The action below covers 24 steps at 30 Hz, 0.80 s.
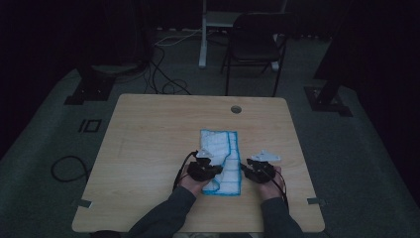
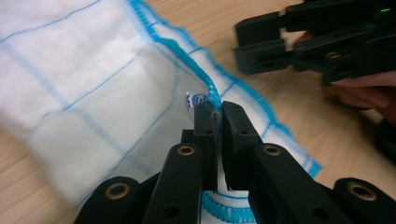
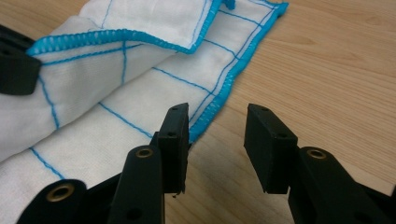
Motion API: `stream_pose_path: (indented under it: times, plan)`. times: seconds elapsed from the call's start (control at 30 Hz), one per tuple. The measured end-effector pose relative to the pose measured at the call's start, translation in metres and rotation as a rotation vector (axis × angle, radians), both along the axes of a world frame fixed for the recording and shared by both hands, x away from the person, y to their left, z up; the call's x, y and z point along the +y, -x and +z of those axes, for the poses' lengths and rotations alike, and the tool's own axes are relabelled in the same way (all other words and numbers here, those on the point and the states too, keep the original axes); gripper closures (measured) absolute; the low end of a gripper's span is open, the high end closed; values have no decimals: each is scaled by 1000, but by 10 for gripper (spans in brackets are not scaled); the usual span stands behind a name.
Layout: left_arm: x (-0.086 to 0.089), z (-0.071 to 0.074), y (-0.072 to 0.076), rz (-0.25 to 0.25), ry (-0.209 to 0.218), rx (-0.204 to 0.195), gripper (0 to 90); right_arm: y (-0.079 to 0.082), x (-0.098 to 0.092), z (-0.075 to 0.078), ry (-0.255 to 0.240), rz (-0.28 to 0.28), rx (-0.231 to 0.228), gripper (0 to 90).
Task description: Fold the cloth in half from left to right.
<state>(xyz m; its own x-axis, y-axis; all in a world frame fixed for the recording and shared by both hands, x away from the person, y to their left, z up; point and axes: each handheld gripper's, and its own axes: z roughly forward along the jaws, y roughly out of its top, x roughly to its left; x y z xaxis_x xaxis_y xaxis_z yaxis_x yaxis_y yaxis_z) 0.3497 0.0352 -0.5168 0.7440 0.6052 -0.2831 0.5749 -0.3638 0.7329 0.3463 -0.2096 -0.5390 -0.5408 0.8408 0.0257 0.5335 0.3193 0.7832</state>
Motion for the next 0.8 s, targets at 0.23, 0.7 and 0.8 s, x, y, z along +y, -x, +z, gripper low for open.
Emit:
stream_pose_path:
  times: [0.23,0.7,0.8]
  plan:
    - [-19,8,3,-49,-3,-18,860,0,-1,0,0,-10,3,604]
    - [-39,6,13,-113,-23,-6,856,-1,-1,-1,6,-21,6,607]
    - [-42,7,13,-109,-9,6,825,-2,-3,-2,13,-36,14,608]
